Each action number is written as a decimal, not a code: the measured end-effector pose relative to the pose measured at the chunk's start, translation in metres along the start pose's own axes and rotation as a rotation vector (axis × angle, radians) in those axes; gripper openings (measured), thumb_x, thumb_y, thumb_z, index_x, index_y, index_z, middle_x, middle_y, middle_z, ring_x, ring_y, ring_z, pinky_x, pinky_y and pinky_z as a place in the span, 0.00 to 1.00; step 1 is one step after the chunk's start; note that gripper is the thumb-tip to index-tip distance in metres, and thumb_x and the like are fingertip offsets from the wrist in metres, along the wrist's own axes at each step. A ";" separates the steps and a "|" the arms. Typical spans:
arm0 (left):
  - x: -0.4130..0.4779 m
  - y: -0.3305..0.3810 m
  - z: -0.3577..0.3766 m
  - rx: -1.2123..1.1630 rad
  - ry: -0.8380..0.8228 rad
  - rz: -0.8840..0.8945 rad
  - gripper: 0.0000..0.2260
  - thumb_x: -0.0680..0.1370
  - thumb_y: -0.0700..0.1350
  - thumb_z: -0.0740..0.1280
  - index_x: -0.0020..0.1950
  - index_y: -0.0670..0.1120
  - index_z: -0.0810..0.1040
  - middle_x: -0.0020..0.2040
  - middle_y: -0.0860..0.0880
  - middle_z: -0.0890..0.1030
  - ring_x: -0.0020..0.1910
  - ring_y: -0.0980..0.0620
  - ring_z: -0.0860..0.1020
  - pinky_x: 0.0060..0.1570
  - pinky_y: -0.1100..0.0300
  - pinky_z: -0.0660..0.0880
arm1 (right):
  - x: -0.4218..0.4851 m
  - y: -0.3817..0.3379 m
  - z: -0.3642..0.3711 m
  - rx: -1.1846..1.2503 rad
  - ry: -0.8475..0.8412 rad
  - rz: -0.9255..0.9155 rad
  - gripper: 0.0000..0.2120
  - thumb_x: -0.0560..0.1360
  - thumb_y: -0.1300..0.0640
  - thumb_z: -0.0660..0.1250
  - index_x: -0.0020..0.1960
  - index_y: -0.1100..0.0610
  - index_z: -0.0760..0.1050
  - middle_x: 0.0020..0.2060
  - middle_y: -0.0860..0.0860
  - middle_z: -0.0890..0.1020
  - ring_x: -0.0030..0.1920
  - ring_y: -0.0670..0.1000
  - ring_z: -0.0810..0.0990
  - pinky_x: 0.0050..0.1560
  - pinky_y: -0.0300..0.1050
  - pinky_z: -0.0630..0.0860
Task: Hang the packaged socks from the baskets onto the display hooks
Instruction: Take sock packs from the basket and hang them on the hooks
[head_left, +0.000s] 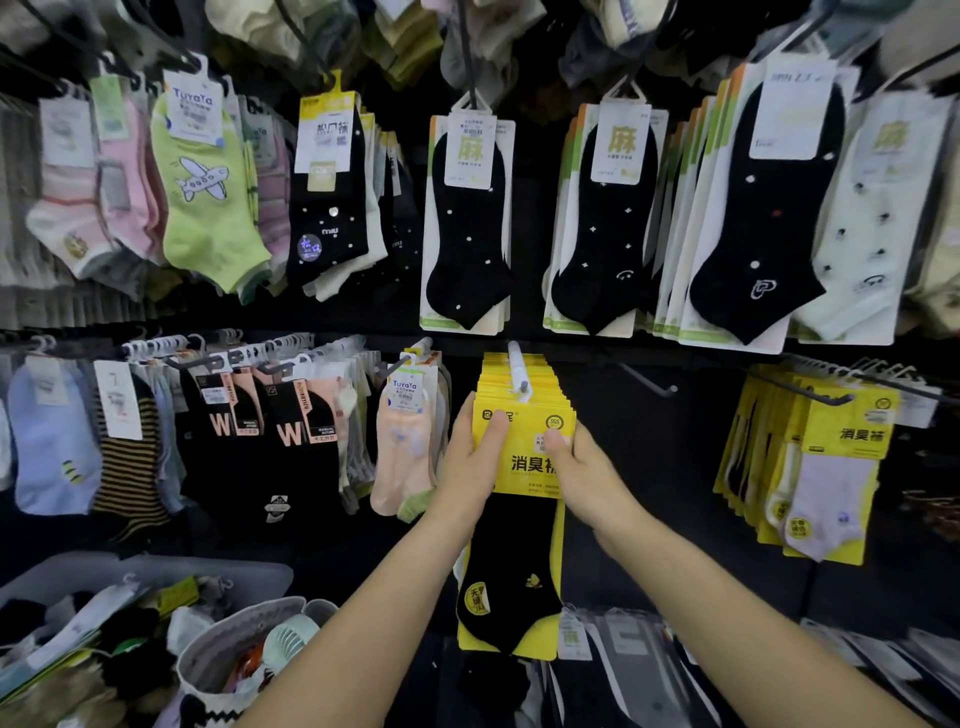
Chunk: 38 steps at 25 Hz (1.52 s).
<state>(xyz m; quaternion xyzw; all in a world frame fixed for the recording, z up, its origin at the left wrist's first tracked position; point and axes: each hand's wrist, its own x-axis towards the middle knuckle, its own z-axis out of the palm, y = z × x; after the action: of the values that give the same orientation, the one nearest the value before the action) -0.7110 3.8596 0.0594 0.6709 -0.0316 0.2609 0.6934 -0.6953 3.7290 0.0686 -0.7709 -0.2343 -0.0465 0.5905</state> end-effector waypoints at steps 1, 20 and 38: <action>0.002 -0.002 0.001 -0.014 -0.008 -0.006 0.20 0.80 0.49 0.60 0.72 0.50 0.64 0.63 0.50 0.77 0.60 0.51 0.77 0.62 0.49 0.73 | 0.001 0.001 0.004 0.089 -0.014 0.003 0.14 0.81 0.52 0.53 0.66 0.48 0.65 0.58 0.45 0.78 0.59 0.45 0.77 0.61 0.46 0.74; -0.029 -0.063 -0.015 -0.001 -0.121 -0.050 0.19 0.75 0.61 0.59 0.65 0.58 0.71 0.60 0.58 0.78 0.62 0.60 0.74 0.62 0.60 0.70 | -0.009 0.068 0.032 0.195 -0.029 -0.010 0.24 0.78 0.52 0.61 0.72 0.49 0.59 0.62 0.43 0.74 0.63 0.41 0.72 0.54 0.31 0.71; -0.131 -0.103 -0.040 0.113 0.029 -0.385 0.37 0.68 0.67 0.59 0.74 0.56 0.59 0.66 0.60 0.65 0.68 0.59 0.64 0.71 0.49 0.62 | -0.093 0.131 0.007 0.140 -0.177 0.264 0.40 0.72 0.47 0.68 0.76 0.45 0.48 0.74 0.42 0.56 0.71 0.40 0.57 0.70 0.40 0.58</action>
<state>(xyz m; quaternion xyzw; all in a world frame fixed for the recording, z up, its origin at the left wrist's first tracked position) -0.7948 3.8596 -0.0901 0.6984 0.1220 0.1346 0.6922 -0.7252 3.6820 -0.0822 -0.7529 -0.1848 0.1162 0.6209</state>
